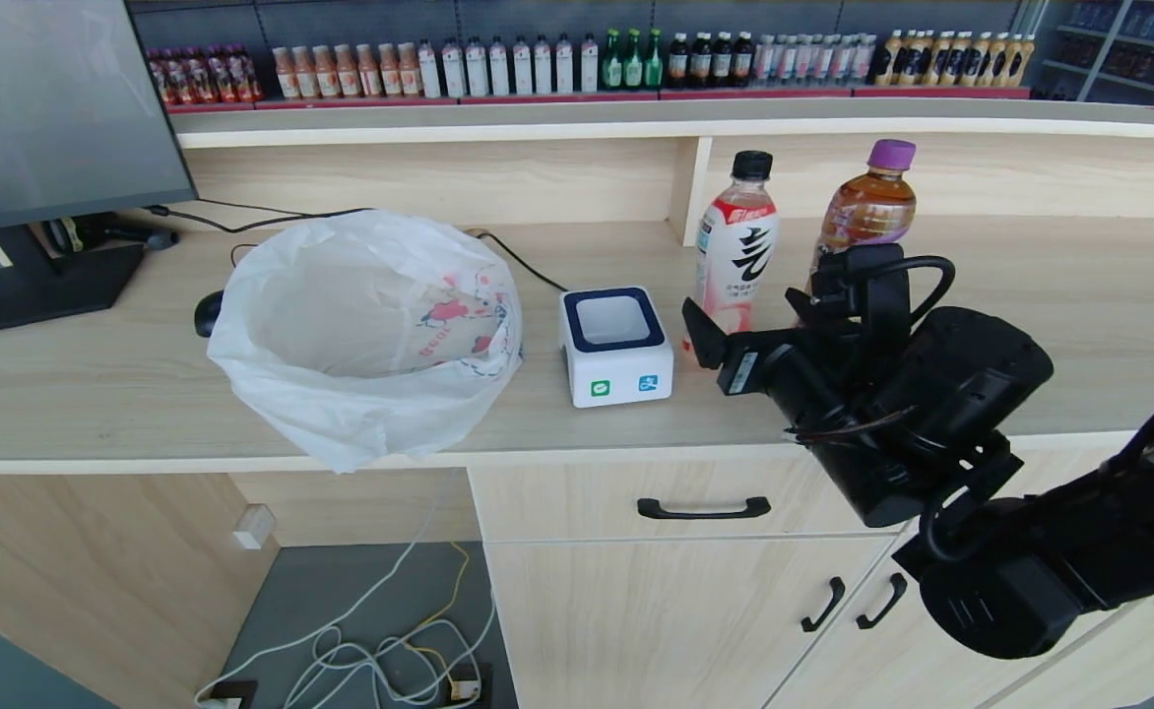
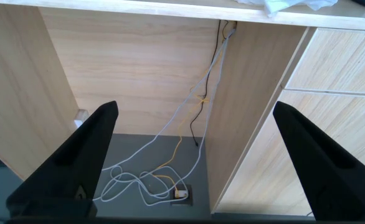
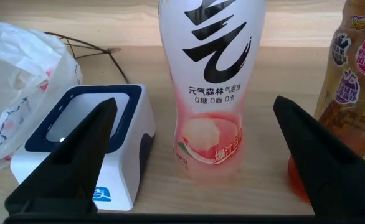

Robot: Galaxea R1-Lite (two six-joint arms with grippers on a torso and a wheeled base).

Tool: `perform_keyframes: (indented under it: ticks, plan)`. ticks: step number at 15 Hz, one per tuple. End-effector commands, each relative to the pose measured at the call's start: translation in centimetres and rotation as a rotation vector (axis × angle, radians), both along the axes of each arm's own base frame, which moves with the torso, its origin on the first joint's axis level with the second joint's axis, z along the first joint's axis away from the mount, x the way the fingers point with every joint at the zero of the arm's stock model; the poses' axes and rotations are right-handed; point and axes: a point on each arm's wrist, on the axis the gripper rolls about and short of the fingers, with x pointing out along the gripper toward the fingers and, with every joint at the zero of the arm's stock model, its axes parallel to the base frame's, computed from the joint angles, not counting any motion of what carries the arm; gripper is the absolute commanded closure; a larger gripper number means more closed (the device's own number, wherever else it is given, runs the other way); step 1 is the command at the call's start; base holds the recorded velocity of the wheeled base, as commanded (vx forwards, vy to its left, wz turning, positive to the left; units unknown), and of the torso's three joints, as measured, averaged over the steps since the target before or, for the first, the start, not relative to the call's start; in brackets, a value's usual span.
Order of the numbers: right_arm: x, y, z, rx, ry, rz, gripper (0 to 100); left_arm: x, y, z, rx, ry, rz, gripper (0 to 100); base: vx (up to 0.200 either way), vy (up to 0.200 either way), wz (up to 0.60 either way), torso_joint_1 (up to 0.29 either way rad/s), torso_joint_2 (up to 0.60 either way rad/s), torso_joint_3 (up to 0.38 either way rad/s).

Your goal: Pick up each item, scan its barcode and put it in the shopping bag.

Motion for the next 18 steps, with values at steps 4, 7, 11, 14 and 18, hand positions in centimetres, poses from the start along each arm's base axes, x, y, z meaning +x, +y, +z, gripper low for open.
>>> perform_keyframes:
  ticks: [4, 7, 11, 14, 18]
  plan:
    - [1.6, 0.0, -0.4, 0.001, -0.007, -0.015, 0, 0.0, 0.0, 0.0, 0.0, 0.0, 0.0, 0, 0.0, 0.0, 0.0, 0.0, 0.0, 0.0]
    - [2.5, 0.2, -0.2, 0.013, -0.024, -0.023, 0, 0.0, 0.0, 0.0, 0.0, 0.0, 0.0, 0, 0.0, 0.0, 0.0, 0.0, 0.0, 0.0]
    - [3.9, 0.8, -0.4, 0.03, -0.035, -0.025, 0, 0.0, 0.0, 0.0, 0.0, 0.0, 0.002, 0, 0.0, 0.0, 0.0, 0.0, 0.0, 0.0]
    - [4.3, 0.8, -0.7, 0.029, -0.034, -0.031, 0, 0.0, 0.0, 0.0, 0.0, 0.0, 0.0, 0, 0.0, 0.0, 0.0, 0.0, 0.0, 0.0]
    - [5.0, 1.2, -0.8, 0.032, -0.044, -0.022, 0, 0.0, 0.0, 0.0, 0.0, 0.0, 0.0, 0, 0.0, 0.0, 0.0, 0.0, 0.0, 0.0]
